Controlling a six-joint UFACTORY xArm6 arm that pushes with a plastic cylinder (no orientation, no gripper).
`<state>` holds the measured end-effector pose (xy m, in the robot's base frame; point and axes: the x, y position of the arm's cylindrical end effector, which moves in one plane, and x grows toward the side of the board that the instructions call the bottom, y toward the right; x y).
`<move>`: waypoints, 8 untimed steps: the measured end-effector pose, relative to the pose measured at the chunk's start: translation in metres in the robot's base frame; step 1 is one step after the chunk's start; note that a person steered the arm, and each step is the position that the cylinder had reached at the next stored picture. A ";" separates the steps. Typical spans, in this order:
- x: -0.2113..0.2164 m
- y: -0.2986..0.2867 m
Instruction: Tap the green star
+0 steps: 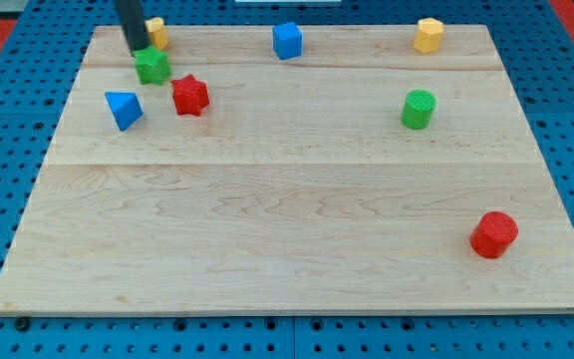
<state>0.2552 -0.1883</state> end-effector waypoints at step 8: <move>0.075 0.108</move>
<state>0.3300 -0.0807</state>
